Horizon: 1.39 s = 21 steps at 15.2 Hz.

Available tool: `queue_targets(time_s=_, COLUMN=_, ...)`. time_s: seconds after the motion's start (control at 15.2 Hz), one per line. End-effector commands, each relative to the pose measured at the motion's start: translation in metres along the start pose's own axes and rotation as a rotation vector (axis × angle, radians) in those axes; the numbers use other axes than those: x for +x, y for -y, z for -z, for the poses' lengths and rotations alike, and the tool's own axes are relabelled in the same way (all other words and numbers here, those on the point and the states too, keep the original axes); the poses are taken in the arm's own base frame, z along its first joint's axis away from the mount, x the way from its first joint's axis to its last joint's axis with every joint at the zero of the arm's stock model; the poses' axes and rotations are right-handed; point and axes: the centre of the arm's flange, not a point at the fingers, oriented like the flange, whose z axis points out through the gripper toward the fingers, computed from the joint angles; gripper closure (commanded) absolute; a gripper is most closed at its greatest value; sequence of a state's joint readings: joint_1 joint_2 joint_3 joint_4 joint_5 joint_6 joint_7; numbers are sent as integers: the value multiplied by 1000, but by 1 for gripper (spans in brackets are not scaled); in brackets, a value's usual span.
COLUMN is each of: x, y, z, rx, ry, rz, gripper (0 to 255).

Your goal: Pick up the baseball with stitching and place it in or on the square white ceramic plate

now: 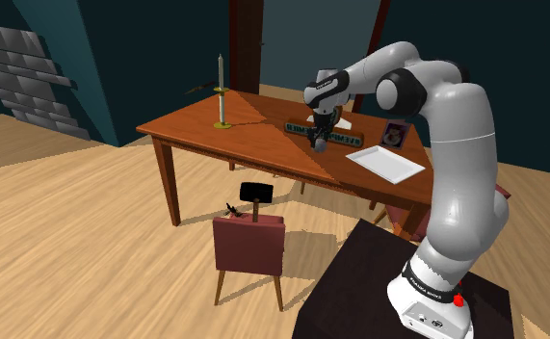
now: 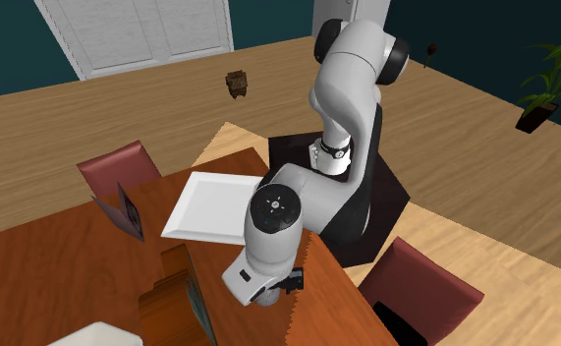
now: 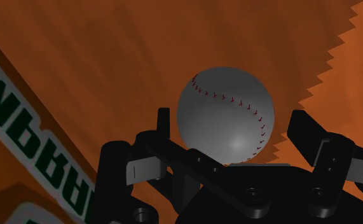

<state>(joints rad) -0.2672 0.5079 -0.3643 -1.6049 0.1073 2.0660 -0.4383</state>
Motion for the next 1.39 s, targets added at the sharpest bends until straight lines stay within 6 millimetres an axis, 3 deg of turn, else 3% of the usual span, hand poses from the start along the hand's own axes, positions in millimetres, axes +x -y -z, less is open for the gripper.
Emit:
queue_targets(time_s=0.0, x=0, y=0, z=0, rx=0, ry=0, rz=0, gripper=255)
queue_targets(time_s=0.59, x=0, y=0, z=0, rx=0, ry=0, rz=0, gripper=255)
queue_targets(time_s=1.32, x=-3, y=-4, z=58, rx=0, ry=0, rz=0, gripper=255)
